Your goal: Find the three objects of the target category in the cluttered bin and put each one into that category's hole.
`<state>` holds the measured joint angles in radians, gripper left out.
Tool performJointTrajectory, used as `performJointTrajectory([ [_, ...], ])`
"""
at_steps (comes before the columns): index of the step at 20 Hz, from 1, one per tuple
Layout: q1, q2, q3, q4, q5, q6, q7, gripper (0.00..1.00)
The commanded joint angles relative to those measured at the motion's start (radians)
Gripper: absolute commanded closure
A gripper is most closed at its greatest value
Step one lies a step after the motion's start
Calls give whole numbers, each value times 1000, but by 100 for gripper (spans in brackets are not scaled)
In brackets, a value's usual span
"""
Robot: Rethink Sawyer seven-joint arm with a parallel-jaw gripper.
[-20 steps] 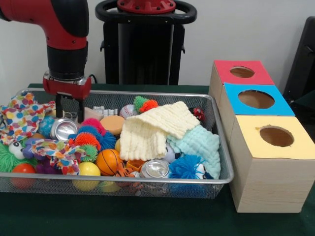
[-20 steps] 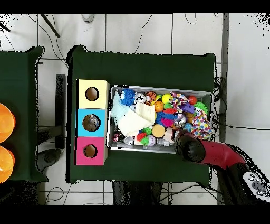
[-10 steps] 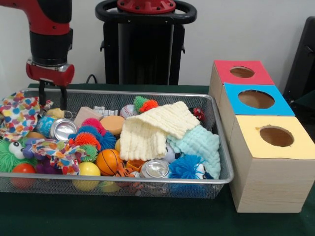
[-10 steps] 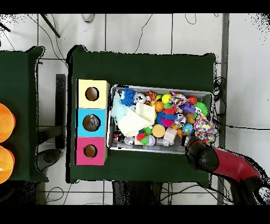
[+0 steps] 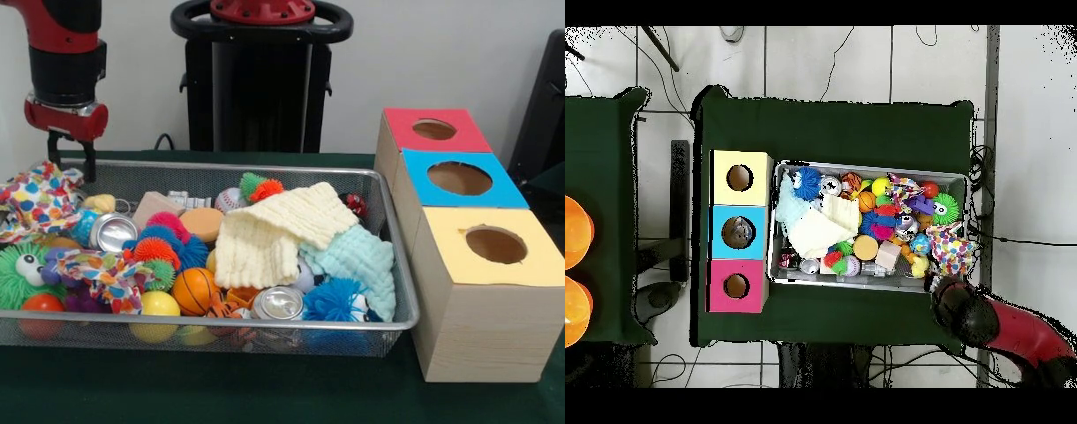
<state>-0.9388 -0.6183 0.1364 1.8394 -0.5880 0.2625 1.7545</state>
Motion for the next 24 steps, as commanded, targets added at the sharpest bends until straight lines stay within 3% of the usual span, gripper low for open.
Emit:
performJointTrajectory([
  [1, -4, 58, 84, 51, -94, -1, -62, 0],
  [7, 28, 104, 71, 35, -115, -40, -2, 0],
  [16, 57, 91, 71, 35, -99, -30, 18, 0],
  [24, 48, 170, 75, -11, -112, -71, 18, 0],
])
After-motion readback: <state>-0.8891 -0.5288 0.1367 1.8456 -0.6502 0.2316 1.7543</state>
